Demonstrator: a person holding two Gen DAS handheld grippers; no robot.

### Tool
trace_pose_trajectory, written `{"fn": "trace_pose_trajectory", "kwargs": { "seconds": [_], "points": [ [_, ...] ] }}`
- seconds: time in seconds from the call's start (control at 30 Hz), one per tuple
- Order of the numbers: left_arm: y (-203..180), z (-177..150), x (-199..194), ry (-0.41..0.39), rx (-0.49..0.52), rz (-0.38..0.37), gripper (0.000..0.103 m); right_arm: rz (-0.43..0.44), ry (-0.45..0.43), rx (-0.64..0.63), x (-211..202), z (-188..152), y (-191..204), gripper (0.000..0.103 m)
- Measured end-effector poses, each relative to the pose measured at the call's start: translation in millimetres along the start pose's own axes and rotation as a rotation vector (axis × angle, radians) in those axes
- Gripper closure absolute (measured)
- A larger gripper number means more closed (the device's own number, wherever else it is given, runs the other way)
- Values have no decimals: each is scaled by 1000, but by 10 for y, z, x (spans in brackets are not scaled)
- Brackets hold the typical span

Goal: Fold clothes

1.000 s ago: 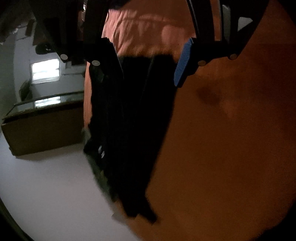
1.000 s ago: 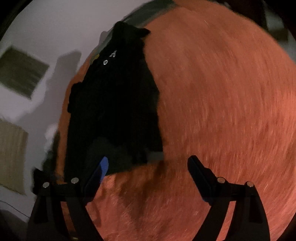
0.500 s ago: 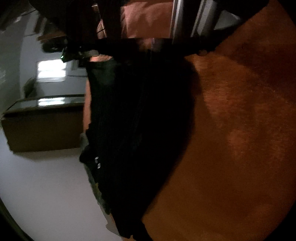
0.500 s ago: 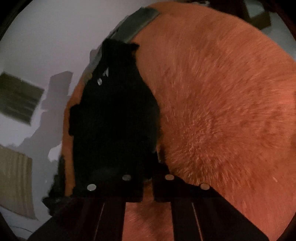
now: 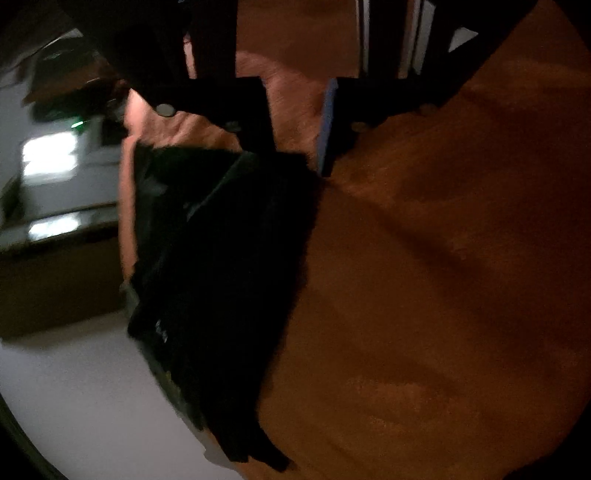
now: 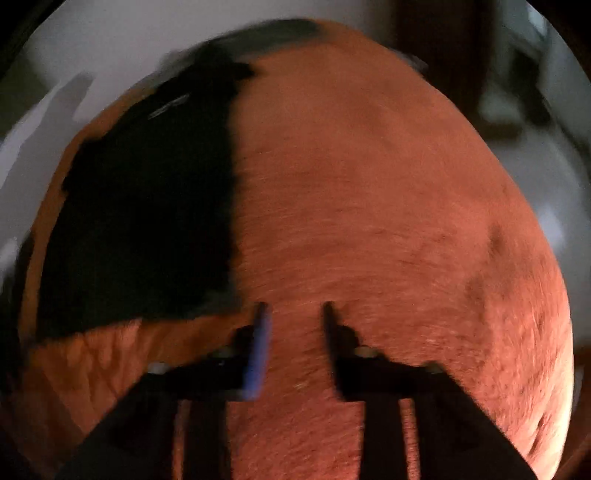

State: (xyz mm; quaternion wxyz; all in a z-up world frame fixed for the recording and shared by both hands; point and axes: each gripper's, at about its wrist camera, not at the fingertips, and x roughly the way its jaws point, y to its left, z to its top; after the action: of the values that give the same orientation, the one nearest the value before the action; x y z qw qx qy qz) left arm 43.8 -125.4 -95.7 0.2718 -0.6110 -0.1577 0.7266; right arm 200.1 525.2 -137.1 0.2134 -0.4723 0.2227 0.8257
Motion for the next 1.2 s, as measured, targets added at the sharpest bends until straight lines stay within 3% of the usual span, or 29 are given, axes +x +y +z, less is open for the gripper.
{"fn": "trace_pose_trajectory", "kwargs": {
  "seconds": [0.03,0.07,0.17,0.27,0.3,0.37,0.4,0.43,0.5,0.6,0.67,0.77,0.83,0.87,0.97,1.2],
  "points": [
    [-21,-37,-28,-10,43,47,75,-34,-30,-89,-11,-39,152,46],
    [-50,-67,-36,-17,76,74,75,-69,-60,-179,-23,-78,306,43],
    [-127,-165,-24,-28,167,138,71,-178,-65,-385,155,-120,690,41],
    [-263,-185,31,-42,221,181,66,-227,-23,-418,354,-93,763,41],
    [-291,-189,31,-48,230,182,62,-242,-5,-401,403,-49,704,42],
    [-328,-191,40,-52,238,183,56,-203,-12,-323,407,31,584,59],
    [-334,-189,51,-50,236,182,54,-182,-16,-283,408,71,524,89],
    [-320,-193,40,-49,236,181,54,-144,-31,-222,351,114,431,102],
    [-284,-204,11,-49,237,179,53,-75,-71,-72,221,169,196,102],
    [-196,-230,-45,-55,219,168,53,23,-6,107,271,126,-94,102],
    [-193,-234,-27,-55,225,178,52,-8,24,127,335,91,-174,101],
    [-225,-267,-15,-63,265,205,52,-68,-32,28,227,90,-29,91],
    [-247,-288,2,-68,287,226,51,-112,-69,-65,178,85,112,54],
    [-259,-294,9,-71,290,231,51,-131,-84,-114,169,79,186,49],
    [-289,-315,15,-81,299,243,51,-186,-129,-263,143,61,410,47],
    [-373,-319,-22,-102,309,266,51,-221,-94,-292,114,-79,458,47]
  ]
}}
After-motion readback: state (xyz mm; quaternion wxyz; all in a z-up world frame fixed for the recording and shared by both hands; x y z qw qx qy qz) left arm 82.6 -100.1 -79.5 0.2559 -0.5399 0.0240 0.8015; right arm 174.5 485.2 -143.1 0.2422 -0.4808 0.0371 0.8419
